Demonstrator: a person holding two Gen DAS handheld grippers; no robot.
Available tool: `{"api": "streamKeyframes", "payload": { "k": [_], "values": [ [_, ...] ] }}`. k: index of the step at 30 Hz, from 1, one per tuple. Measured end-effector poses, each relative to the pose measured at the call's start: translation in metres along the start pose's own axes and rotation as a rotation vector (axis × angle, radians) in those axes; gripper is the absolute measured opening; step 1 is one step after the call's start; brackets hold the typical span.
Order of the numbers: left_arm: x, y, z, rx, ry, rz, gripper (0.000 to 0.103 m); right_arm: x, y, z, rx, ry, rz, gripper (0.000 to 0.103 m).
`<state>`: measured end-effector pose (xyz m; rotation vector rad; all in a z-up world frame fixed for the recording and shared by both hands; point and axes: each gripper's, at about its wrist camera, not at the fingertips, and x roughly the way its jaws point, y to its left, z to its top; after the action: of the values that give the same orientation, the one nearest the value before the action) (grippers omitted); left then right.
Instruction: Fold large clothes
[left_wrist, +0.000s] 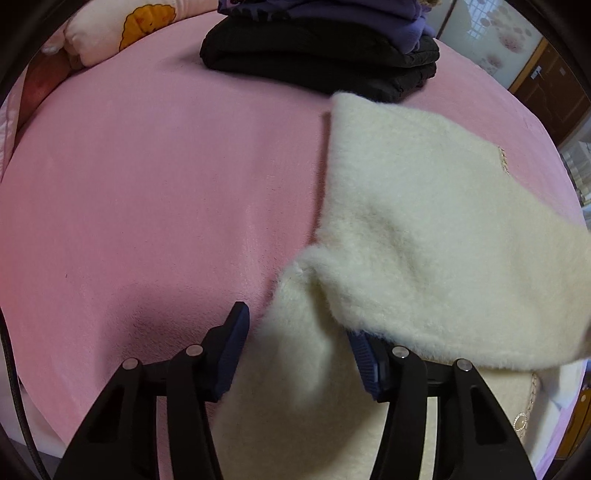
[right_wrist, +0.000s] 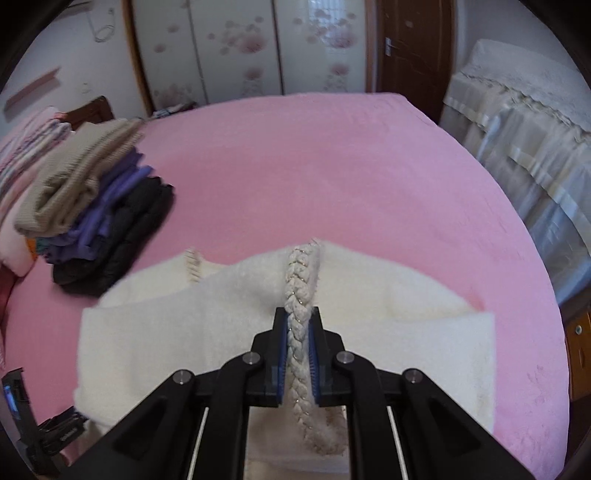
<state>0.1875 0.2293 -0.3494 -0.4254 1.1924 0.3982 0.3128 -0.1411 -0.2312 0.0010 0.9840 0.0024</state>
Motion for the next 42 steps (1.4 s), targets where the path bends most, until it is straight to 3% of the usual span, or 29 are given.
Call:
{"api": "streamKeyframes", "payload": {
  "k": [4, 7, 12, 16, 20, 25, 28, 30, 33, 37, 38, 40, 42],
  "values": [
    [0.002, -0.004, -0.001, 0.010, 0.005, 0.019, 0.049, 0.047, -0.008, -0.021, -0.016, 0.101, -0.071, 0.011],
    [0.002, -0.005, -0.001, 0.021, 0.016, 0.026, 0.049, 0.072, -0.012, -0.030, -0.010, 0.135, -0.066, 0.011],
    [-0.015, -0.006, -0.002, 0.051, 0.029, -0.004, 0.049, 0.058, -0.021, -0.024, 0.048, 0.110, -0.060, 0.016],
    [-0.047, -0.008, -0.004, 0.075, -0.028, -0.039, 0.050, 0.021, -0.027, -0.027, 0.109, 0.045, -0.037, 0.021],
    [-0.070, -0.027, -0.001, 0.135, -0.112, -0.083, 0.051, 0.003, 0.001, -0.046, 0.053, 0.052, 0.053, 0.021],
    [-0.053, -0.069, 0.016, 0.184, -0.145, -0.119, 0.051, 0.007, 0.068, -0.075, -0.067, 0.086, 0.179, 0.021],
    [-0.030, -0.091, 0.024, 0.203, -0.146, -0.103, 0.051, 0.025, 0.101, -0.083, -0.124, 0.099, 0.193, 0.020],
    [-0.013, -0.104, 0.029, 0.232, -0.147, -0.077, 0.051, 0.036, 0.107, -0.085, -0.156, 0.088, 0.157, 0.020],
    [0.003, -0.111, 0.025, 0.288, -0.138, -0.017, 0.052, 0.049, 0.091, -0.085, -0.159, 0.082, 0.070, 0.020],
    [0.004, -0.103, 0.022, 0.333, -0.155, 0.006, 0.065, 0.057, 0.025, -0.085, -0.098, 0.077, -0.106, 0.020],
    [0.005, -0.100, 0.023, 0.336, -0.153, 0.006, 0.066, 0.057, 0.008, -0.085, -0.074, 0.083, -0.118, 0.014],
    [0.007, -0.096, 0.024, 0.334, -0.144, 0.003, 0.070, 0.055, -0.021, -0.088, -0.030, 0.098, -0.043, 0.000],
    [0.007, -0.094, 0.025, 0.335, -0.133, 0.000, 0.070, 0.049, -0.028, -0.089, -0.047, 0.101, -0.019, 0.000]
  ]
}}
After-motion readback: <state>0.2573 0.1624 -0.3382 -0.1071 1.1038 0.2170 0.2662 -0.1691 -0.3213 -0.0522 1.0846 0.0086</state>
